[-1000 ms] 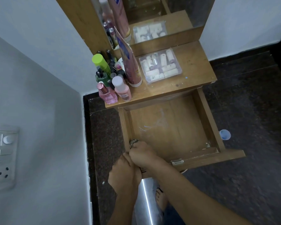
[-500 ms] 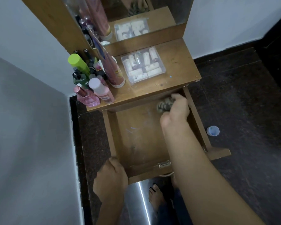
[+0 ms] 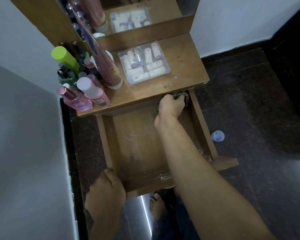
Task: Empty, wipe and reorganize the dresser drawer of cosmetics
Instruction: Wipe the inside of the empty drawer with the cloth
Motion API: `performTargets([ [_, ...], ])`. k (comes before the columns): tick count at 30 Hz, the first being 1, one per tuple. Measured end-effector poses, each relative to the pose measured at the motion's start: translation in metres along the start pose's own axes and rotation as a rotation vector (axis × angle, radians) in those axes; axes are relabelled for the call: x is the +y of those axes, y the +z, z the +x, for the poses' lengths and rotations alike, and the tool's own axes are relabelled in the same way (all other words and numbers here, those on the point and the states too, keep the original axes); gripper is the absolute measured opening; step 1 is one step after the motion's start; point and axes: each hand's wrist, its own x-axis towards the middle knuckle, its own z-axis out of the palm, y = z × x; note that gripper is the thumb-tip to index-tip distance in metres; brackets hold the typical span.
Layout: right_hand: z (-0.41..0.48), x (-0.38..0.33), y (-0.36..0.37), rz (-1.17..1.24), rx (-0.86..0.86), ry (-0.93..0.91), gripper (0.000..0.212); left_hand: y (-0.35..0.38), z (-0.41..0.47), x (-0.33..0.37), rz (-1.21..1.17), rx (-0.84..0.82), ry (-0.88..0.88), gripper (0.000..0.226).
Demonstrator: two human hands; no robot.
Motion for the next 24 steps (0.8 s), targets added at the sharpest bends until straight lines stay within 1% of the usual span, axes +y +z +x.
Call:
performTargets([
  [3, 0.000, 0.007, 0.004, -0.090, -0.008, -0.027, 0.068, -0.001, -0.002, 0.004, -0.018, 0.006, -0.002, 0.050],
  [6, -0.006, 0.016, 0.011, -0.176, -0.043, -0.027, 0.064, 0.000, -0.003, 0.005, -0.030, 0.022, 0.013, 0.050],
  [9, -0.012, 0.025, 0.017, -0.290, -0.055, -0.053, 0.055, -0.002, -0.004, 0.007, -0.039, 0.032, 0.024, 0.049],
  [12, -0.016, 0.029, 0.020, -0.400, -0.077, -0.044, 0.053, -0.004, -0.005, 0.007, -0.039, 0.038, 0.024, 0.049],
  [16, -0.033, 0.042, 0.024, -0.484, -0.180, -0.016, 0.056, -0.005, -0.005, 0.005, -0.049, 0.021, 0.038, 0.049],
  [19, -0.044, 0.053, 0.031, -0.522, -0.232, 0.019, 0.060, -0.007, -0.006, 0.006, -0.062, 0.013, 0.016, 0.051],
  [22, -0.057, 0.064, 0.036, -0.510, -0.274, 0.027, 0.066, -0.008, -0.008, 0.007, -0.073, 0.026, 0.017, 0.052],
  [24, -0.067, 0.074, 0.037, -0.500, -0.329, 0.048, 0.065, -0.008, -0.008, 0.006, -0.082, 0.035, 0.027, 0.052],
])
